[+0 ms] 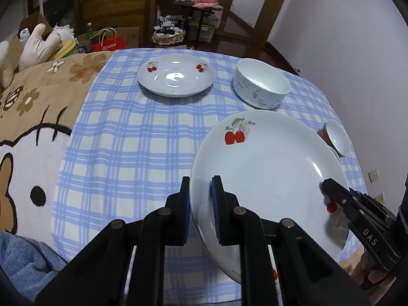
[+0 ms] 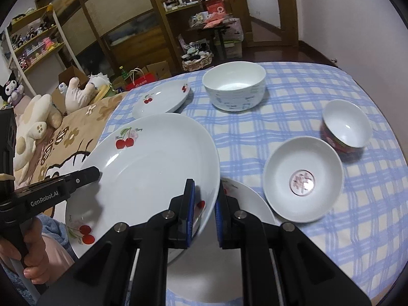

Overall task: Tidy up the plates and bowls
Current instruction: 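Lower the stacked cherry plates onto the cloth with both tools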

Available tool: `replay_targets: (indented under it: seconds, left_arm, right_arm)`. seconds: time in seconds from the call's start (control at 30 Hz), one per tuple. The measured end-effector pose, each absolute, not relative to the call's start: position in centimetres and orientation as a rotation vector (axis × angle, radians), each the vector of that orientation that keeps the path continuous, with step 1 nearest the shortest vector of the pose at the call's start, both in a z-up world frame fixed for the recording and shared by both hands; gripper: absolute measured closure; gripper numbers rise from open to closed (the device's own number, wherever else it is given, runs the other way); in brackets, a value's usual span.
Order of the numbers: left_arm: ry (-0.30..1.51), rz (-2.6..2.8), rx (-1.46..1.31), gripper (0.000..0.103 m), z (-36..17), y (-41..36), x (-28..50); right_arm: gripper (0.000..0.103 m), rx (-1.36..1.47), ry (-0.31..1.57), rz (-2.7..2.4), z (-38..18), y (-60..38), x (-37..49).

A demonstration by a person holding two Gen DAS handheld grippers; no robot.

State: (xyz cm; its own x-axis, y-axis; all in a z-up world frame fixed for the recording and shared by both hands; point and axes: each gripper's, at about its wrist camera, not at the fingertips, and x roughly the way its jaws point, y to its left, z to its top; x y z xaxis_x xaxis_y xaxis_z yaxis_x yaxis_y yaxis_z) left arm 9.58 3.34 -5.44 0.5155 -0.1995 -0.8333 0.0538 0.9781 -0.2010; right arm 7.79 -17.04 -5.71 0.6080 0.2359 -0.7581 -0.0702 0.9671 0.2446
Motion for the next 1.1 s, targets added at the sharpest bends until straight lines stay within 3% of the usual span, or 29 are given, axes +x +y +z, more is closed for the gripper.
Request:
replay_targets:
  seconds: [1.1]
  left_arm:
    - [1.131,-0.191,-0.006,0.085,-9.6,-1.4,8.7]
  right_arm:
    - [0.087,0.287,0.988,0.131,-10.8,-20.6,5.1]
